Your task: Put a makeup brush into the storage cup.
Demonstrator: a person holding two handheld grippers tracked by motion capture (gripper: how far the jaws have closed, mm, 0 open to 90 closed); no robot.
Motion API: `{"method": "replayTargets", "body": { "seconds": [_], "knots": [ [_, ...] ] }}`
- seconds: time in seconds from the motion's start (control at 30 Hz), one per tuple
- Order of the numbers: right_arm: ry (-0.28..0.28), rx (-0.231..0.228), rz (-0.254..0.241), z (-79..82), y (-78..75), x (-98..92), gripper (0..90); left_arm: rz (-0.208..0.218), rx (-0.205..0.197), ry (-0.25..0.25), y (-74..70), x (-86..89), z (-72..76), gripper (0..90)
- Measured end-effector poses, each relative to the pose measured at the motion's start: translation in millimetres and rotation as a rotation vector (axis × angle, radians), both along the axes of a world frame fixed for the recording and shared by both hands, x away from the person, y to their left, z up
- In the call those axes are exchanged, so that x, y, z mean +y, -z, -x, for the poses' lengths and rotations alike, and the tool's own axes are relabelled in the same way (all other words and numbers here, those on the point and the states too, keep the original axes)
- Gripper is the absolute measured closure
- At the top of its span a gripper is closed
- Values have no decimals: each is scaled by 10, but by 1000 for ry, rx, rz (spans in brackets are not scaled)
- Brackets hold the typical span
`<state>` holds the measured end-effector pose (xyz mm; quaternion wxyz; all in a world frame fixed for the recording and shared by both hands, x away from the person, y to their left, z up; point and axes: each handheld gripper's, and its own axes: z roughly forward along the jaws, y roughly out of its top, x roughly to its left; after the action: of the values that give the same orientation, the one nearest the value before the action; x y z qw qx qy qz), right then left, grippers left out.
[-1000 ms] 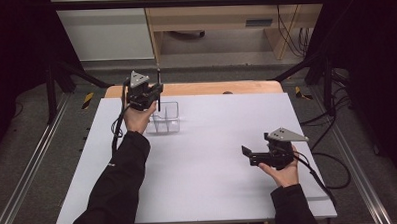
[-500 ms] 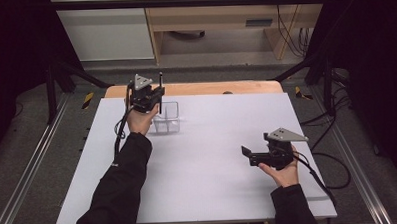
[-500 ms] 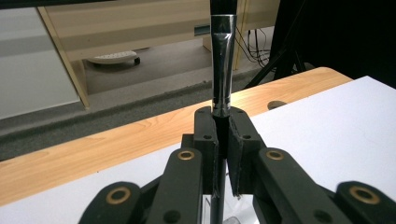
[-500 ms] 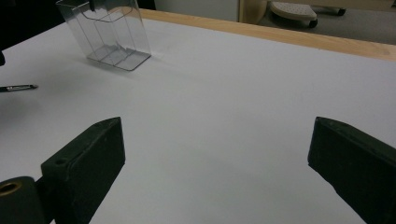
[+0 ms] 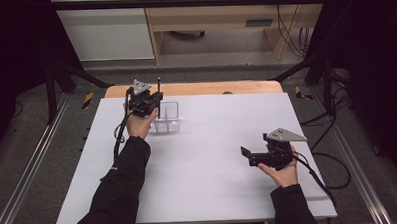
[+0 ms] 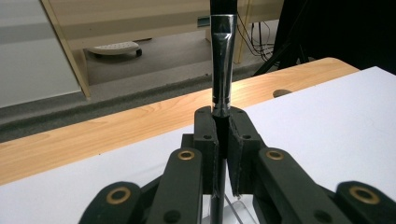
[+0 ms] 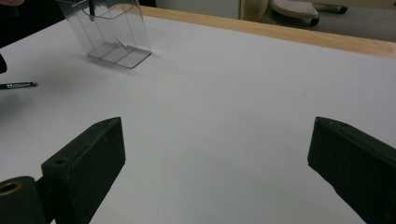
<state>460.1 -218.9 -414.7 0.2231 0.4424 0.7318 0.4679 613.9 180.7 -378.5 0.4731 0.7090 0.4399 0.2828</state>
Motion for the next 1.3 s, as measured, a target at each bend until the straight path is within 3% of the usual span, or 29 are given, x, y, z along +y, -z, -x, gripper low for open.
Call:
{"method": "replayTargets", "body": {
  "seconds": [0.23, 0.83, 1.3],
  "knots": [
    [0, -1, 0, 1, 0, 0, 46, 6, 16, 0, 90, 12, 24, 830],
    [-1, 3, -2, 4, 2, 8, 47, -37, 48, -2, 291, -7, 41, 830],
    [-6, 0, -2, 10, -7, 30, 47, -56, 60, 4, 305, 27, 91, 788]
  ]
}}
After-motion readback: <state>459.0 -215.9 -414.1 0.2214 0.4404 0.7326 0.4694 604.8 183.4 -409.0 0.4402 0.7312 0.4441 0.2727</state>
